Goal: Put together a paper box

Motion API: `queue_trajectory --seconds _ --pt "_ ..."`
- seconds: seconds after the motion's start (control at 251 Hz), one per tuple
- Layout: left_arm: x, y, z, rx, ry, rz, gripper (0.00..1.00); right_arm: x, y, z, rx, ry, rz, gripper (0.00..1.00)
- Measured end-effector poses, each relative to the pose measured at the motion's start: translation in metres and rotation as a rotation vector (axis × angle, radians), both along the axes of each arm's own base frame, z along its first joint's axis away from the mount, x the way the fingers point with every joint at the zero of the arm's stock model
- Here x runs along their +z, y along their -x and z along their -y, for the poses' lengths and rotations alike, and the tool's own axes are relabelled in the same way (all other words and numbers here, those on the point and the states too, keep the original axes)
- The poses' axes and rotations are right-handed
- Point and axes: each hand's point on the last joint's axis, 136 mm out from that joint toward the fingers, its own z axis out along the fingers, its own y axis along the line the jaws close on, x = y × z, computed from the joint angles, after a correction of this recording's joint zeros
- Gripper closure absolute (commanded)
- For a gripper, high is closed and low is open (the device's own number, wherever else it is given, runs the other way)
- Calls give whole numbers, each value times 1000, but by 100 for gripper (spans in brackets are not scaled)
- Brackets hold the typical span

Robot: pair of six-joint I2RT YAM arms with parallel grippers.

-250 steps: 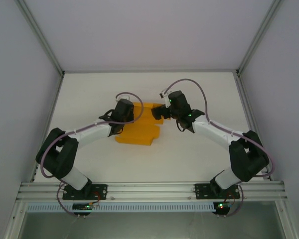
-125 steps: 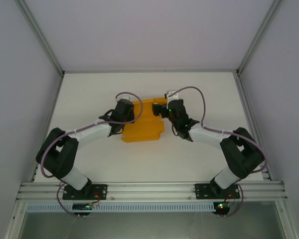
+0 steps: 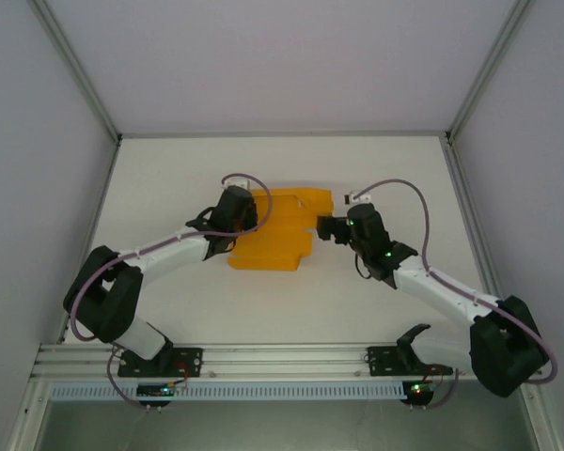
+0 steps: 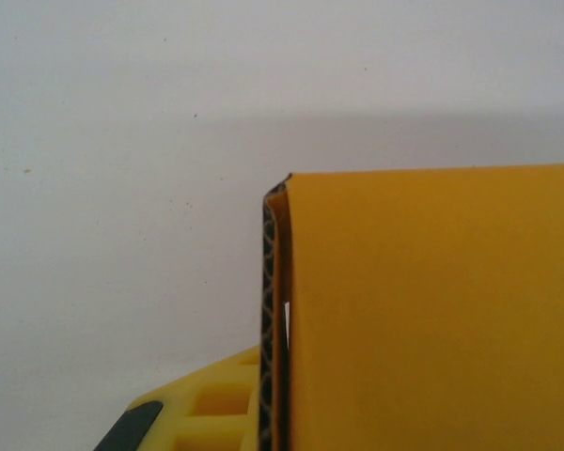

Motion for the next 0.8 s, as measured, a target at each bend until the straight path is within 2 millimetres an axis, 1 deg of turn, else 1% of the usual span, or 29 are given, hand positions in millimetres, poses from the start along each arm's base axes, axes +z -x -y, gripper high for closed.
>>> queue_trajectory --seconds 0.104,0.156,0.235,0.339,0.439,0.499,0.663,0.714,0.802 --pt "1 1 2 -16 -5 1 100 -36 18 19 -26 26 -134 1" --pt "0 1 2 -25 -9 1 100 -48 24 24 -35 27 -179 1" --pt "0 2 5 -46 -10 -2 100 -56 25 26 -42 12 -211 1" --pt "0 3 8 -70 -6 -4 100 -60 21 19 -21 -11 -221 1" --pt "2 4 11 -86 -1 -3 100 -59 13 8 9 -35 -228 1" --pt "3 5 12 -94 1 1 100 -55 5 0 28 -51 -223 1" --pt "3 4 11 -102 -7 2 100 -33 -15 -20 88 -93 -163 1" --pt "3 5 13 -109 -2 -2 100 -27 -19 -27 112 -106 -150 1" --pt "2 6 16 -124 8 -5 100 -22 -23 -36 145 -113 -136 1"
